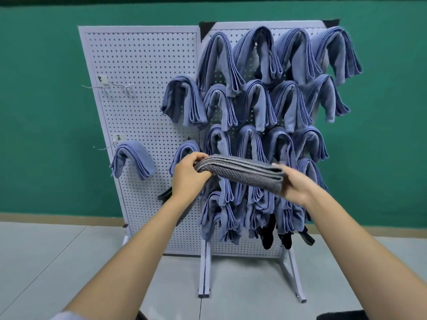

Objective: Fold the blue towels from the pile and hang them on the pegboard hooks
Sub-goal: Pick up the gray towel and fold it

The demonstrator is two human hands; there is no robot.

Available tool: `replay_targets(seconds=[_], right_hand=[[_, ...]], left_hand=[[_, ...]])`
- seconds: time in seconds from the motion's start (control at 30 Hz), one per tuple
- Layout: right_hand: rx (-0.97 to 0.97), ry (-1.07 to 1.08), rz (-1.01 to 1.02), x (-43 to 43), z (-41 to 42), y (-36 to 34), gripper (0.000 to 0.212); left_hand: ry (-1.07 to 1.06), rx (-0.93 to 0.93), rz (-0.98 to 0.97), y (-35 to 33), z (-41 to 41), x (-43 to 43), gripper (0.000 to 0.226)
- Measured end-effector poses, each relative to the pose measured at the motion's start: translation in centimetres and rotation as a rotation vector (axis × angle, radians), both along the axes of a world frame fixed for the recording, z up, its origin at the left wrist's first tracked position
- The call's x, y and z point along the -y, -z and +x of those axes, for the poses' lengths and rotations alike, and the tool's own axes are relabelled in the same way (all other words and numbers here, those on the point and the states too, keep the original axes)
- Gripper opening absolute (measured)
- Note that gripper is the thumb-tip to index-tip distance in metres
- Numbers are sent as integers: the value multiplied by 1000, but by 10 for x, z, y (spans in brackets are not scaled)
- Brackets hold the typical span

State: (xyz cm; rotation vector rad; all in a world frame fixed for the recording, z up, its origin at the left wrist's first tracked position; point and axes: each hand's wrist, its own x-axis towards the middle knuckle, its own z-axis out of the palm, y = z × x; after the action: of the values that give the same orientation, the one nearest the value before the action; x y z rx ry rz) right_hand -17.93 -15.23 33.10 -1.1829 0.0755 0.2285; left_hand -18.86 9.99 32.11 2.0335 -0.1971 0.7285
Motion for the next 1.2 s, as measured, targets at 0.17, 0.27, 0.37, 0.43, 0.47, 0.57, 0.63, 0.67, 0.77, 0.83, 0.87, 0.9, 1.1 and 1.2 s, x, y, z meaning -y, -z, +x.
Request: replay_targets(seconds=[0.17,0.27,0.37,0.43,0.47,0.57,0.63,0.67,0.77,0.83,0.87,0.9,1.1,1.2], right_hand=[[107,90,-485,-9,2,15,14],[405,96,-574,-36,-11,-7,21],[660,-43,-760,-69,-27,-26,35],[767,-81,-951,-86,-30,-29,52],[819,-50,-1046,-93,-31,-28,57],[919,75,-1105,-103,-36,-31,40],[923,98,-1074,-107,-40,-35,31],[915,103,-1075,-110,-42,-37,30],[920,109,-1075,-123,-41,-41,30],[926,103,-1064,-134,-37,-45,30],[927,101,-1059,-140,-34,-47,30],[927,102,-1057,-147,-31,-50,30],[929,123,-1007,-201,4,-67,29],[946,133,-998,-233,32,-83,28]], left_hand=[[-117,-58,66,-22,-5,0,19],[-170,-101,111,-28,-13,4,18],[-206,-131,144,-36,-23,7,20],[-218,-133,151,-42,-33,7,21],[-218,-129,150,-45,-37,7,22],[-201,-106,165,-51,-51,1,21],[-188,-102,183,-52,-59,-6,22],[-183,-104,192,-52,-63,-11,23],[-184,-120,218,-50,-71,-26,24],[-193,-117,225,-49,-72,-37,26],[-196,-109,217,-49,-71,-43,28],[-200,-103,205,-50,-68,-50,29],[-283,-63,158,-62,-39,-98,27],[-324,-21,127,-76,-15,-132,17]])
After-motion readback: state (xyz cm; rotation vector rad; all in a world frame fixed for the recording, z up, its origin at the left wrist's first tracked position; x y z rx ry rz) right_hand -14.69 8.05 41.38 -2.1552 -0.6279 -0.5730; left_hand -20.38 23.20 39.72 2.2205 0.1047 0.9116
